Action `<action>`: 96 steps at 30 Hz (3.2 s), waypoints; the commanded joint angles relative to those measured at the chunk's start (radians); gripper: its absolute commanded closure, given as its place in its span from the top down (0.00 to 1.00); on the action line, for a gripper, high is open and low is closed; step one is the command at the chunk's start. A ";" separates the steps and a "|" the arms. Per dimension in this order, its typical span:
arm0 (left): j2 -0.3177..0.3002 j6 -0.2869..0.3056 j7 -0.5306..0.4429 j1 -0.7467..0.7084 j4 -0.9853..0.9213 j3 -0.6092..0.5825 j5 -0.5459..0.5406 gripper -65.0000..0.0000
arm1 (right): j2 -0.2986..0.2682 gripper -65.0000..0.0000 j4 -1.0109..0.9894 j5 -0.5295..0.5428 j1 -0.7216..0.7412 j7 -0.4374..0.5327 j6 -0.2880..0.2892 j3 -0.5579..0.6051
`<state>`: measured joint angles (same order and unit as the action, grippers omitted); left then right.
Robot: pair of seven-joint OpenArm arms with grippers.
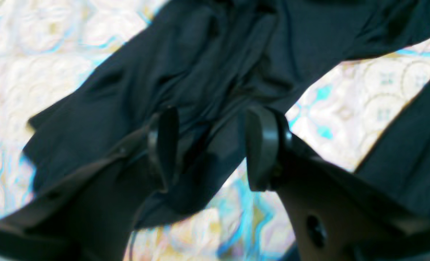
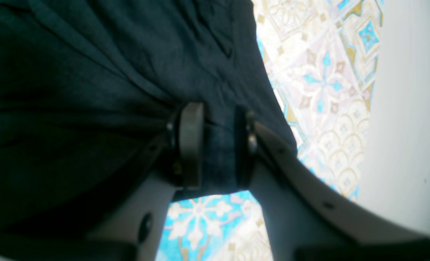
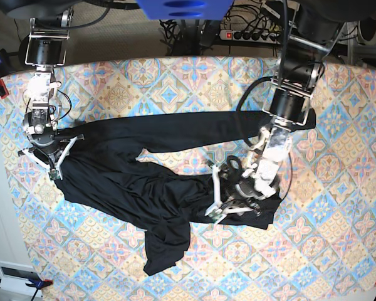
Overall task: Layout the t-shirt on the table in an organized manner, then fold the t-shirt properly
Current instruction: 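Grasp the bunched shirt body with the left gripper and pull it outward, then release the shirt body with the left gripper and lift away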
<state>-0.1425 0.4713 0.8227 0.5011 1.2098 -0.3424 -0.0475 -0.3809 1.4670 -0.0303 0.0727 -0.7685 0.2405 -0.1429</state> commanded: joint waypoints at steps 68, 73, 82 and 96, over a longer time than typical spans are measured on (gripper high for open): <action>-0.283 0.001 0.269 -0.612 0.459 0.825 -0.460 0.09 | -0.019 0.22 0.096 -0.006 0.019 0.016 -0.005 0.142; -0.335 0.001 0.298 -0.600 0.417 0.831 -0.506 0.36 | -0.019 0.22 0.096 -0.006 0.019 0.016 -0.005 0.144; -0.297 -0.003 0.287 -0.196 0.149 0.797 -0.564 0.44 | -0.019 0.22 0.113 -0.006 0.019 0.016 -0.005 0.141; -0.052 -0.006 -0.119 0.222 -0.497 0.774 -0.185 0.42 | -0.019 0.22 0.145 -0.006 0.019 0.014 -0.005 0.142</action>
<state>-0.1783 0.4641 0.7227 0.6910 0.6960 0.4313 -0.2195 -0.3836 1.5944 -0.0322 0.0715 -0.7731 0.2401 0.0067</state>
